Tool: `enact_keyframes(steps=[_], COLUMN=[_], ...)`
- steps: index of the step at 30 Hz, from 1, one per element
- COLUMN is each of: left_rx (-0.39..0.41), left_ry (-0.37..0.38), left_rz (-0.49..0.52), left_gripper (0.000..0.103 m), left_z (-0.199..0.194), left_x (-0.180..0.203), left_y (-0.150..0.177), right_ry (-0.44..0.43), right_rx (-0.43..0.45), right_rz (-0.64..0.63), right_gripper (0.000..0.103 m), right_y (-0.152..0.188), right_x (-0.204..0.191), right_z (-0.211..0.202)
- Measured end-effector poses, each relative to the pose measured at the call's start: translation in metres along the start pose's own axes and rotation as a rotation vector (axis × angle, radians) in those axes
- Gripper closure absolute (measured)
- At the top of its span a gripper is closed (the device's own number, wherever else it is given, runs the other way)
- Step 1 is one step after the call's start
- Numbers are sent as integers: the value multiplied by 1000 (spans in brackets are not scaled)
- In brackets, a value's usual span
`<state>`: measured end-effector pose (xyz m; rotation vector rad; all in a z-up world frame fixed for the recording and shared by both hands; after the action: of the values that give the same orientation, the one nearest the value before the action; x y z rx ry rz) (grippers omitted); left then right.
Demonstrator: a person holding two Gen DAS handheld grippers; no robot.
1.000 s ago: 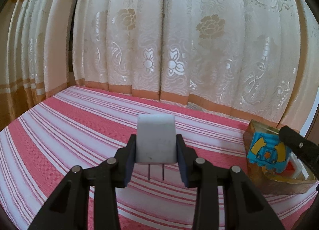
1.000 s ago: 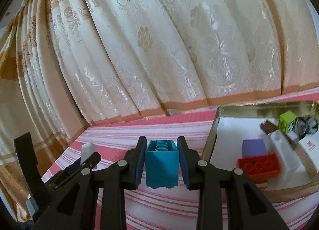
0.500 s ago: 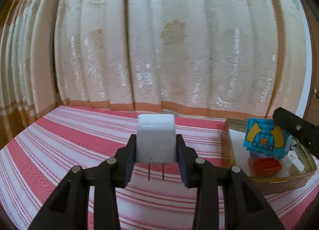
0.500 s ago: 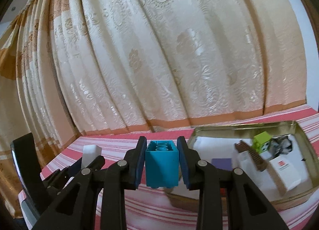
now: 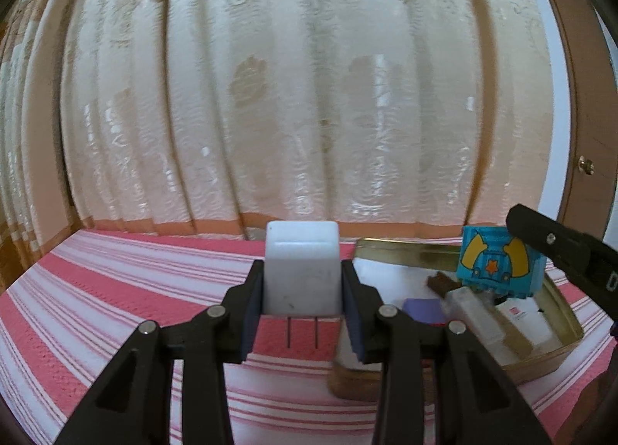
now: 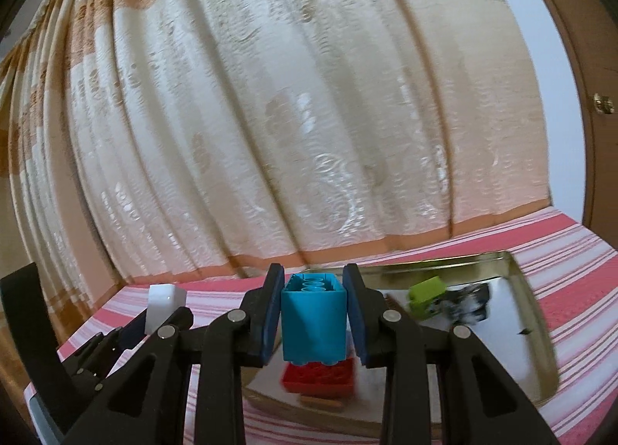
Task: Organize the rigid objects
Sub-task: 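Carry the white plug and blue brick over the gold tin with both tools, then lower the white plug and blue brick into the tin and open both tools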
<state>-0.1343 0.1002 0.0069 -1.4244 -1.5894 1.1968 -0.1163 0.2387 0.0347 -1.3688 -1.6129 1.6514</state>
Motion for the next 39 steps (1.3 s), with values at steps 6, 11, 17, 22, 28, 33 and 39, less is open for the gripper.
enact_keyframes(steps=[6, 11, 17, 22, 28, 33, 39], left_rx=[19, 19, 4, 3, -2, -13, -60], left_ry=[32, 64, 96, 112, 131, 127, 100], left_rz=[17, 27, 36, 55, 80, 106, 116], left_gripper=[66, 66, 66, 66, 66, 66, 66], left_z=[-9, -11, -10, -8, -6, -1, 12], left_x=[29, 54, 82, 105, 132, 146, 144], left_y=[-9, -10, -6, -5, -1, 5, 16], right_ry=[36, 77, 142, 182, 217, 224, 232], right_rx=[18, 25, 19, 8, -24, -57, -90], right_rz=[0, -11, -20, -19, -27, -30, -23], right_gripper=[69, 69, 69, 69, 69, 69, 69], right_y=[-10, -15, -21, -22, -20, -15, -7], right_x=[26, 49, 84, 109, 129, 134, 137], right_z=[-13, -23, -32, -38, -34, -24, -18])
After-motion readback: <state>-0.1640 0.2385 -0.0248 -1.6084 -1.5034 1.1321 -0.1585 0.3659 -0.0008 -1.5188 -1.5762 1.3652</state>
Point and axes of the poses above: each gripper's, at about its wrist camera, not at the fingertips, and z roughly the way its jaws point, x to its right, y to its underside, the point moved 10 cm from there along z, roughly the way its jaws point, and after that the axes turned 14 degrees about -y, right-handed, at the moved point
